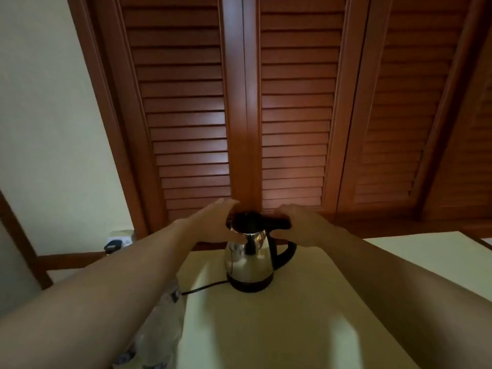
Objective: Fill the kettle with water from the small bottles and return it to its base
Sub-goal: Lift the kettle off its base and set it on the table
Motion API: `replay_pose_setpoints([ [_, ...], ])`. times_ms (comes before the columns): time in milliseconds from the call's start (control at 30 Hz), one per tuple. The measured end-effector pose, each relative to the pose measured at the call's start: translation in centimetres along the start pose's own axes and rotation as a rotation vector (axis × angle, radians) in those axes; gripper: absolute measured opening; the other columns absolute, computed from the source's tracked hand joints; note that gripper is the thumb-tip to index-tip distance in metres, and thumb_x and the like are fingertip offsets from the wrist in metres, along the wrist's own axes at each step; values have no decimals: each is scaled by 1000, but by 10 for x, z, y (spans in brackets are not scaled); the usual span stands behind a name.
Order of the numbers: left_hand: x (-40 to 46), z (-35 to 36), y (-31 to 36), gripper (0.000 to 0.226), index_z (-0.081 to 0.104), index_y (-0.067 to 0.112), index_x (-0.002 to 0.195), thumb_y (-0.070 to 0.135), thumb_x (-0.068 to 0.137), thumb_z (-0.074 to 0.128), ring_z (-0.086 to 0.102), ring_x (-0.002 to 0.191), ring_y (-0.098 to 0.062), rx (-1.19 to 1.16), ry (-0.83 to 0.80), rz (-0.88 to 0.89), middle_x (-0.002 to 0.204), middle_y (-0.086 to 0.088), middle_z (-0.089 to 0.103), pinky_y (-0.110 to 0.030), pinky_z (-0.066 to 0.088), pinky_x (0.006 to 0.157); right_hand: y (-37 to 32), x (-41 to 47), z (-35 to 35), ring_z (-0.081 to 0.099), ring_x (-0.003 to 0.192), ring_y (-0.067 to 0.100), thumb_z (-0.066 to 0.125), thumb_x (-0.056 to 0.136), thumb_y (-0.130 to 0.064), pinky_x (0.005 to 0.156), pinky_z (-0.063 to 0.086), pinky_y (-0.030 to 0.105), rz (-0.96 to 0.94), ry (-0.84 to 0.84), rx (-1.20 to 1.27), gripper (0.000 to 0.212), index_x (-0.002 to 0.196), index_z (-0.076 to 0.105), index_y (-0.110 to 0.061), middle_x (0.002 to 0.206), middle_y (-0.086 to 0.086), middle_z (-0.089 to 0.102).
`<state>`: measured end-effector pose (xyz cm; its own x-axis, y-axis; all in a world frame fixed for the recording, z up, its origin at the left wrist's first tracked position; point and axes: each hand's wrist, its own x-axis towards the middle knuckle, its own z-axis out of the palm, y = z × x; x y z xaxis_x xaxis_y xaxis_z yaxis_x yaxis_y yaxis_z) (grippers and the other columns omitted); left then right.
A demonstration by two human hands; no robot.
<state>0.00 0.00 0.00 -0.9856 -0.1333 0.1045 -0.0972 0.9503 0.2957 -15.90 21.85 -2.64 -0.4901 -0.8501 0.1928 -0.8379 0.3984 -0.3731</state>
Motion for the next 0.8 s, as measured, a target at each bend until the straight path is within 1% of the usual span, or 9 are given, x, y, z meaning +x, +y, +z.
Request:
replay_pose_setpoints([
  [100,13,15,-6,85,49,29,145,50,73,89,53,126,-8,-94,-72,-81,139,16,55,-29,44,105,17,9,9,64,99,9,77,89,-45,77,50,26,-2,20,36,42,126,67,-26,110,-12,67],
  [200,22,31,-14,85,53,36,135,56,62,92,60,119,-9,-118,-76,-176,128,19,63,-31,50,99,23,14,17,63,88,1,74,93,-41,73,47,25,-14,64,93,23,112,72,-28,97,-15,67],
  [333,29,36,-24,95,57,39,130,67,46,92,62,113,-7,-146,-35,-226,121,20,67,-37,55,98,24,16,21,63,83,2,71,97,-34,73,48,26,-16,56,119,6,99,71,-29,90,-13,67],
  [433,25,29,-16,78,60,40,117,59,50,95,65,105,-6,-143,21,-208,111,21,69,-31,57,88,22,16,21,60,84,0,69,98,-34,72,44,24,-39,118,161,10,104,69,-27,91,-13,64],
  [500,21,17,-7,66,58,42,107,47,55,98,65,99,-6,-159,81,-193,103,23,67,-24,52,77,16,14,13,56,83,-2,70,97,-32,67,39,20,-42,199,176,14,107,69,-22,90,-15,60],
  [533,18,9,-1,66,57,42,107,43,56,99,63,98,-6,-159,121,-174,102,22,66,-24,49,75,13,12,7,56,83,-3,71,97,-31,66,39,19,-48,227,174,15,108,69,-21,91,-13,61],
  [600,12,-4,11,73,58,36,114,44,54,99,61,101,-10,-140,180,-153,108,17,65,-27,49,80,6,7,-5,58,85,2,71,96,-31,69,44,23,-70,251,165,18,109,69,-19,94,-6,64],
  [700,-2,-11,27,96,60,30,133,56,48,96,61,114,-13,-132,197,-178,124,13,68,-34,52,94,-1,-6,-17,60,87,10,70,97,-33,74,50,29,-86,261,168,19,110,69,-19,98,-2,66],
  [800,-26,-5,43,102,61,32,133,59,42,95,62,115,-13,-190,191,-241,123,14,68,-35,53,95,-8,-29,-19,61,91,9,71,96,-32,78,49,27,-90,250,193,20,112,70,-20,100,-4,66],
])
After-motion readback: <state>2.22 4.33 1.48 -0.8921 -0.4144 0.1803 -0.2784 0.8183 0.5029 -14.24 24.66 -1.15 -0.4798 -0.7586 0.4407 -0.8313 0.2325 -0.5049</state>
